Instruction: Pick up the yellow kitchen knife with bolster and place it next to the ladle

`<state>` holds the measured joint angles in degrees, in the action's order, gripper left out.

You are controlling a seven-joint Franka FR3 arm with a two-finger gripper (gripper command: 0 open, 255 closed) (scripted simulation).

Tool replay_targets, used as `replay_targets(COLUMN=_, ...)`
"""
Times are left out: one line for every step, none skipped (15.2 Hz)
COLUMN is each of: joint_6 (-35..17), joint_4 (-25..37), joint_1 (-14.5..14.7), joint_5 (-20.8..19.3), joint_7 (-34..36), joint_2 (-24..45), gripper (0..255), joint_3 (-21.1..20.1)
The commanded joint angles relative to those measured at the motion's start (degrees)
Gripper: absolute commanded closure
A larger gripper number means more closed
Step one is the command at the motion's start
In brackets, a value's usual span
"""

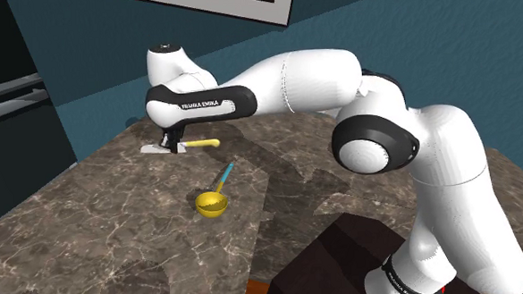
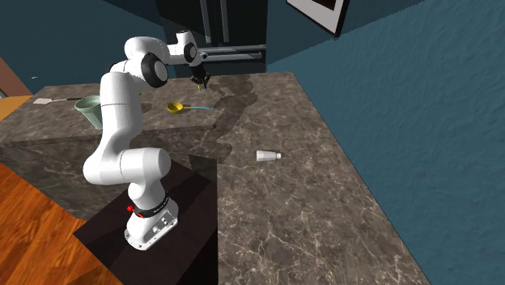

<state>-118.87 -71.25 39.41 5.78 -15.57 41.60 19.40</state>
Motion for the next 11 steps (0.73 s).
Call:
replay_targets(joint_6=-1.18, joint_4=-0.52, joint_1=0.0, joint_5=0.13, joint_7=0.09, joint_2=0.69, gripper=255, joint_3=-0.12)
replay_targets(joint_6=-1.78, joint_4=-0.89, joint_1=0.0, joint_5=0.19, joint_7=0.1, joint_2=0.94, gripper=255, joint_3=-0.17)
replay_targets(joint_6=-2.38, joint_4=-1.23, joint_1=0.0, joint_5=0.25, joint_7=0.12, joint_2=1.2, gripper=255, joint_3=-0.23)
replay_targets(joint_6=-2.65, joint_4=-1.4, joint_1=0.01, joint_5=0.27, joint_7=0.13, joint_2=1.31, gripper=255, joint_3=-0.25)
replay_targets(joint_6=-2.64, joint_4=-1.39, joint_1=0.0, joint_5=0.27, joint_7=0.13, joint_2=1.32, gripper=255, joint_3=-0.25)
replay_targets(joint_6=-2.64, joint_4=-1.38, joint_1=0.0, joint_5=0.27, joint_7=0.13, joint_2=1.32, gripper=255, joint_3=-0.25)
replay_targets(joint_6=-2.64, joint_4=-1.38, joint_1=0.0, joint_5=0.27, joint_7=0.13, joint_2=1.32, gripper=255, joint_3=-0.25)
replay_targets(joint_6=-2.64, joint_4=-1.38, joint_1=0.0, joint_5=0.27, joint_7=0.13, joint_2=1.32, gripper=255, joint_3=-0.25)
replay_targets(joint_6=-2.64, joint_4=-1.38, joint_1=0.0, joint_5=0.27, joint_7=0.13, joint_2=1.32, gripper=255, joint_3=-0.25)
replay_targets(joint_6=-2.64, joint_4=-1.38, joint_1=0.0, joint_5=0.27, joint_7=0.13, joint_2=1.32, gripper=255, joint_3=-0.25)
replay_targets(joint_6=-2.64, joint_4=-1.38, joint_1=0.0, joint_5=0.27, joint_7=0.13, joint_2=1.32, gripper=255, joint_3=-0.25)
